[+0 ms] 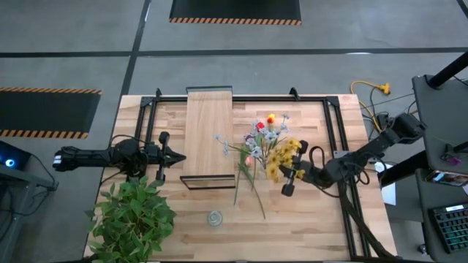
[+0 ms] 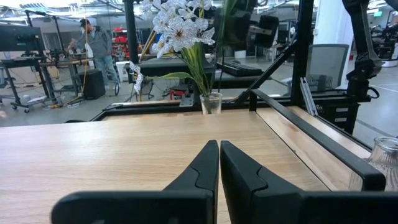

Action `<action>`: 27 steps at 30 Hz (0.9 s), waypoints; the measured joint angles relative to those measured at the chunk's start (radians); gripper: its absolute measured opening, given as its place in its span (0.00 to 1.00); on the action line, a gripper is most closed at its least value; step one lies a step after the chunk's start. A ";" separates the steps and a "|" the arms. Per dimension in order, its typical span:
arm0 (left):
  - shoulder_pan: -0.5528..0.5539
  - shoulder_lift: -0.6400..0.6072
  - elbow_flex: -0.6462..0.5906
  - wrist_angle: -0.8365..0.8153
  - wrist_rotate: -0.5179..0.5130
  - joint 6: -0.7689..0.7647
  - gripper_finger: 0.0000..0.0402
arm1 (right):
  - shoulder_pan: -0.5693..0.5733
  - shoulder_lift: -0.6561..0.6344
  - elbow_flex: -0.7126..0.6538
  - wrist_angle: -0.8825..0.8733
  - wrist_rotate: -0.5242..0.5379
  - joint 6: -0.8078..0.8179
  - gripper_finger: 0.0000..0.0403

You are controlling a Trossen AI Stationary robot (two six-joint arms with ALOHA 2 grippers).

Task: Pick and place flowers into a vace then onto a shelf
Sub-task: Put the dark yellow flowers into the top transparent vase

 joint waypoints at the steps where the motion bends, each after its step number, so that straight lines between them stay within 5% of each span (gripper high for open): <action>1: 0.000 0.000 0.000 0.000 0.000 0.000 0.00 | -0.005 0.000 -0.005 -0.001 -0.001 0.008 0.03; 27: 0.000 0.000 0.000 0.000 0.000 0.000 0.00 | -0.067 0.003 -0.170 -0.003 -0.010 0.347 0.06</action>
